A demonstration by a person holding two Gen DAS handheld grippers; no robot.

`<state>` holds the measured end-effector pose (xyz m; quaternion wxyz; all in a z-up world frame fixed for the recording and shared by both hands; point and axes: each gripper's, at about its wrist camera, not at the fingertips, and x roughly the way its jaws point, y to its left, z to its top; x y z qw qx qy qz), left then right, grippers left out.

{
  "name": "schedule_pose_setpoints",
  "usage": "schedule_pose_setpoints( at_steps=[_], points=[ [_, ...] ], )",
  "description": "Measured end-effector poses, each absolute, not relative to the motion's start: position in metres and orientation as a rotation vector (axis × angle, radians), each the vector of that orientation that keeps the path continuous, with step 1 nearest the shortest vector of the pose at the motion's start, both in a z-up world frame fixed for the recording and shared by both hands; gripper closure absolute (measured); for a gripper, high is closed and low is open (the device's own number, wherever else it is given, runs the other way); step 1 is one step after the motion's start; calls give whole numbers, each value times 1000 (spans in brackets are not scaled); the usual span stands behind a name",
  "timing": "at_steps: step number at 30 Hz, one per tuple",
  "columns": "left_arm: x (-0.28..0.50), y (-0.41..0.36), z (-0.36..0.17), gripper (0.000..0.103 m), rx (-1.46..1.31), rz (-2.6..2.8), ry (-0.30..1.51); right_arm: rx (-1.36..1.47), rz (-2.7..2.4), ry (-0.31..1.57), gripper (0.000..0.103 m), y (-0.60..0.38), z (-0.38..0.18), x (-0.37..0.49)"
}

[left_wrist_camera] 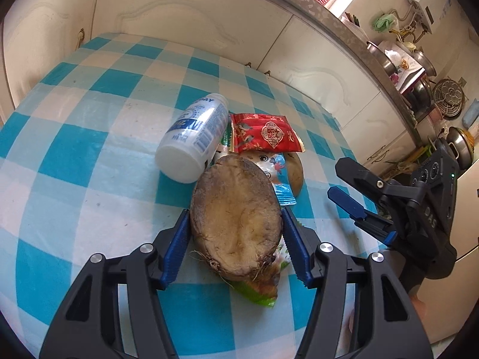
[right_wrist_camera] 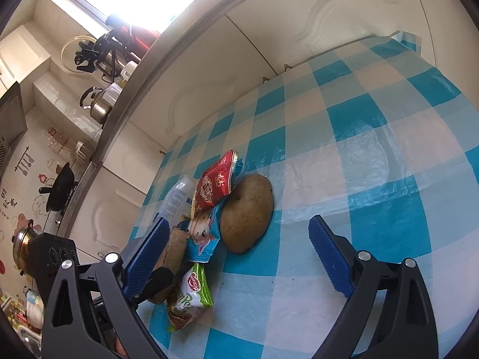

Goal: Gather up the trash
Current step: 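Grasp the red snack packet with the right tool while the left tool holds the tuber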

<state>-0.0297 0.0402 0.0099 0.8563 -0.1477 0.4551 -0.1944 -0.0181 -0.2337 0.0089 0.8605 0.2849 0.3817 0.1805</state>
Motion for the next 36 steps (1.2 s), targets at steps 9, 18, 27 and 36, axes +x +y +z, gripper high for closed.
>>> schedule_pose_setpoints(
  at_steps=[9, 18, 27, 36],
  points=[
    [-51, 83, 18, 42, -336, -389, 924, 484, 396, 765, 10, -211, 20, -22],
    [-60, 126, 12, 42, -354, -321, 918, 385, 325, 799, 10, -188, 31, 0],
    [-58, 149, 13, 42, -381, -302, 900, 52, 278, 891, 10, -135, 20, 37],
    [-57, 154, 9, 42, -396, -300, 904, -107, 209, 844, 10, -118, 14, 54]
  ],
)
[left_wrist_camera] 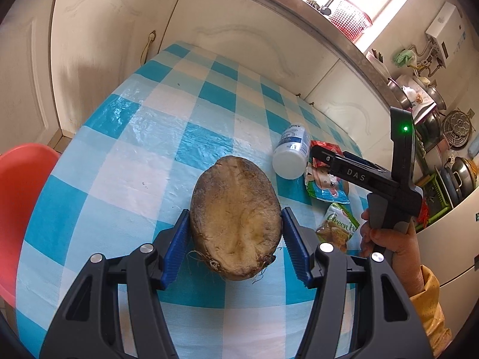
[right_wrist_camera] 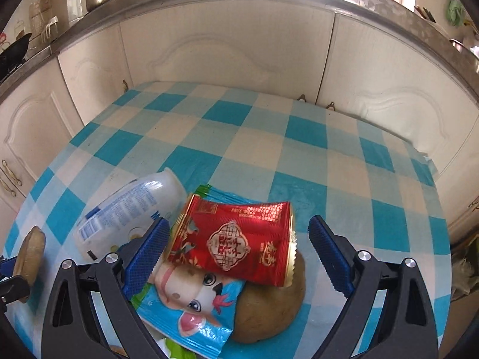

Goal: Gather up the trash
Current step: 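Grasp the red snack packet with the right tool while the left tool holds the tuber, then carry the tuber and red packet over the red bucket and open both tools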

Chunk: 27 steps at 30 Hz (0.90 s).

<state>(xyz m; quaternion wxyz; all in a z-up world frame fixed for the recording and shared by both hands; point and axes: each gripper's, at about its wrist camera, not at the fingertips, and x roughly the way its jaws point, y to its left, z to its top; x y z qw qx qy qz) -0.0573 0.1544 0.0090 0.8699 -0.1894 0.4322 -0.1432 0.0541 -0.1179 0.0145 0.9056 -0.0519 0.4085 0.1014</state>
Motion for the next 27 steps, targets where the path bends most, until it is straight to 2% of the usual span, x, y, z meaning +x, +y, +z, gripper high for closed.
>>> schedule_pose_setpoints(
  at_steps=[1, 2, 3, 5, 8, 13, 15, 27],
  points=[
    [-57, 155, 8, 42, -397, -299, 906, -101, 210, 842, 10, -120, 14, 54],
    [-57, 156, 8, 42, -399, -298, 907, -95, 215, 842, 18, -120, 13, 54],
    [-57, 156, 7, 42, -401, -298, 908, -89, 227, 843, 35, -121, 12, 54],
    [-57, 157, 7, 42, -402, -297, 908, -81, 231, 851, 39, -122, 11, 52],
    [-58, 157, 7, 42, -402, -298, 905, -66, 236, 840, 53, -123, 12, 49],
    [-59, 157, 8, 42, -404, -298, 902, -46, 227, 813, 68, -125, 16, 40],
    [-60, 158, 8, 42, -405, -300, 901, -17, 232, 797, 77, -129, 19, 35],
    [-63, 163, 7, 42, -412, -300, 901, 120, 246, 751, 90, -151, 30, 11]
  ],
)
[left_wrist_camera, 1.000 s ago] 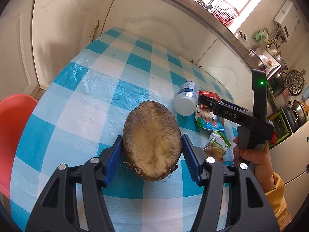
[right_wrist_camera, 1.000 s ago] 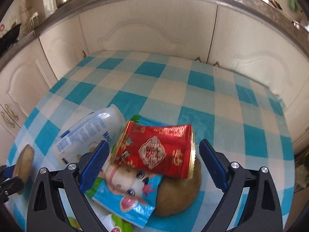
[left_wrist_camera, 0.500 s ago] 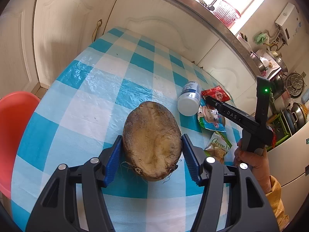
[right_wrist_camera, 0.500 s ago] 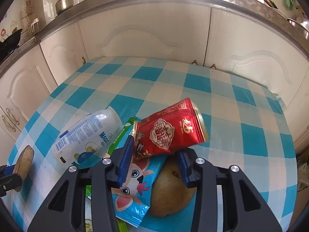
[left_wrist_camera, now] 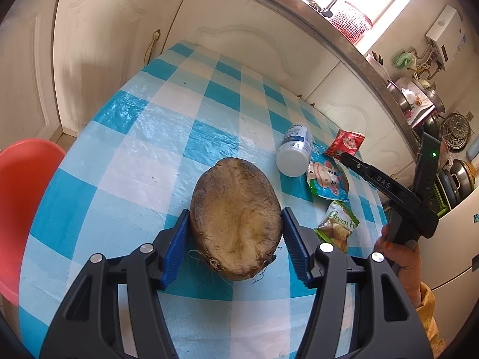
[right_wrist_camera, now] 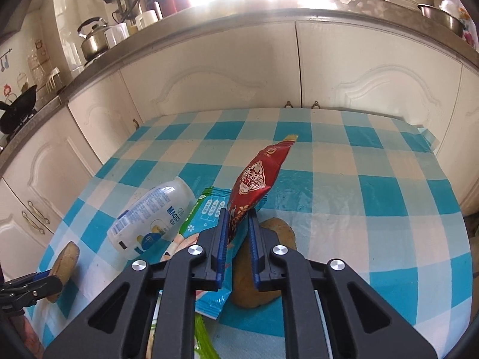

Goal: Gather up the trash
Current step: 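Carry the tuber and red packet over the red bucket and open both tools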

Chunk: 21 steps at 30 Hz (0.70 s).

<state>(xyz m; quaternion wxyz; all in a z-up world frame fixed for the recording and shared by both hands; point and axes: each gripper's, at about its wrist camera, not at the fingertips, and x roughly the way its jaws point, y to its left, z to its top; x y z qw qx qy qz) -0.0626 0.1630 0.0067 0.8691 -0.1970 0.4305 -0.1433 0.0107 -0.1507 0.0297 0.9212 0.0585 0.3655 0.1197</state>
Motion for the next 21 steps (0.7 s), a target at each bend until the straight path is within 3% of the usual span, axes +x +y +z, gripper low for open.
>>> schedule_pose_setpoints(
  at_steps=[12, 18, 19, 20, 21],
  points=[
    [-71, 181, 5, 42, -435, -282, 887, 128, 265, 729, 97, -148, 43, -26],
    [-79, 193, 4, 42, -451, -275, 879, 140, 254, 772, 94, -144, 43, -35],
    [-80, 194, 4, 42, -450, -275, 877, 153, 257, 787, 92, -145, 41, -33],
    [-82, 195, 4, 42, -451, -275, 876, 157, 247, 803, 72, -145, 39, -29],
    [-83, 196, 3, 42, -453, -274, 875, 163, 236, 809, 44, -145, 37, -26]
  ],
)
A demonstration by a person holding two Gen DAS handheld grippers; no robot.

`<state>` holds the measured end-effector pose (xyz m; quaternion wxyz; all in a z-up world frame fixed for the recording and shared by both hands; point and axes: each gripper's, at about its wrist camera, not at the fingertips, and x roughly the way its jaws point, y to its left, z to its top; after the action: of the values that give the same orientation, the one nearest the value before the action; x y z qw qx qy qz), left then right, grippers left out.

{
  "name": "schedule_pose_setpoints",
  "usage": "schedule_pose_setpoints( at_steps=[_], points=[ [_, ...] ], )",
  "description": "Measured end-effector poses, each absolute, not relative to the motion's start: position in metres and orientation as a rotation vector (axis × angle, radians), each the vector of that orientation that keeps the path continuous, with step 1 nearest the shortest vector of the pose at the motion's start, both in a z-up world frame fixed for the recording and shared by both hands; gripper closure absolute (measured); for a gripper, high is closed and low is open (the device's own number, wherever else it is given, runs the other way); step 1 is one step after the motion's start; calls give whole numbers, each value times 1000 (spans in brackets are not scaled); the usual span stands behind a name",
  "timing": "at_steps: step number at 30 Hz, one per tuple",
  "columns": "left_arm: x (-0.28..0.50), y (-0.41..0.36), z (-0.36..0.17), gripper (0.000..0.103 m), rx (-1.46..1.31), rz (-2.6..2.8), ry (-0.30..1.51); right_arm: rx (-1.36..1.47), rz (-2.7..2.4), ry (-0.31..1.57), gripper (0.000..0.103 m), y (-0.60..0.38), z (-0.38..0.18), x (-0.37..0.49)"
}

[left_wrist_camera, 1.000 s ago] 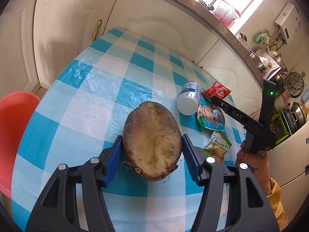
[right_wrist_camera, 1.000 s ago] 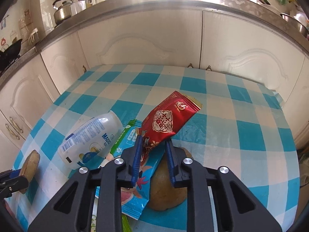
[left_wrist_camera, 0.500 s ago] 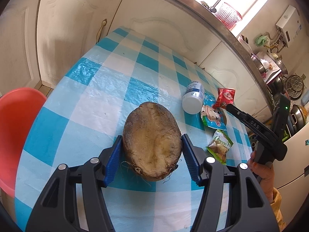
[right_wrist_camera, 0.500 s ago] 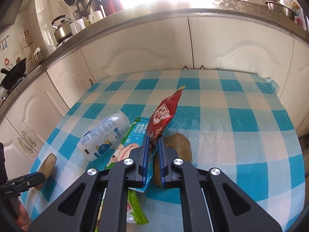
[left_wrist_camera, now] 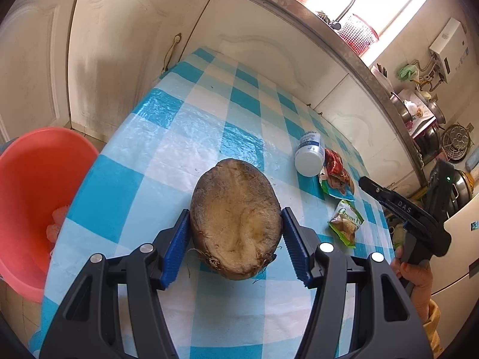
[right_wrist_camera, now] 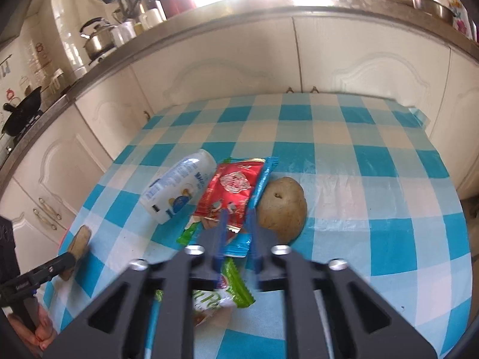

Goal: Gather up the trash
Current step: 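Carry the tuber and red packet over the red bucket and open both tools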

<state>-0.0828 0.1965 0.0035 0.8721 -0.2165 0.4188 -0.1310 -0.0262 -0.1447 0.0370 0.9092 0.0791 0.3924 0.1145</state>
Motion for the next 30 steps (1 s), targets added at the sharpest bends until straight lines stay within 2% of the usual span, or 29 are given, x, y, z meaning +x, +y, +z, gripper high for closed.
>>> schedule_pose_setpoints(
  at_steps=[1, 2, 7, 10, 21, 30],
  points=[
    [-84, 198, 3, 42, -456, -272, 874, 173, 238, 811, 36, -144, 36, -23],
    [-85, 200, 3, 42, -458, -272, 873, 179, 242, 804, 34, -143, 36, -21],
    [-86, 203, 3, 42, -462, -267, 870, 75, 239, 802, 34, -117, 31, -2],
    [-86, 204, 4, 42, -463, -266, 870, 7, 217, 817, 53, -104, 25, 10],
    [-85, 206, 4, 42, -471, -276, 869, -75, 198, 802, 56, -97, 19, 14],
    [-90, 212, 6, 42, -491, -282, 846, 26, 198, 784, 57, -116, 29, -3]
  ],
)
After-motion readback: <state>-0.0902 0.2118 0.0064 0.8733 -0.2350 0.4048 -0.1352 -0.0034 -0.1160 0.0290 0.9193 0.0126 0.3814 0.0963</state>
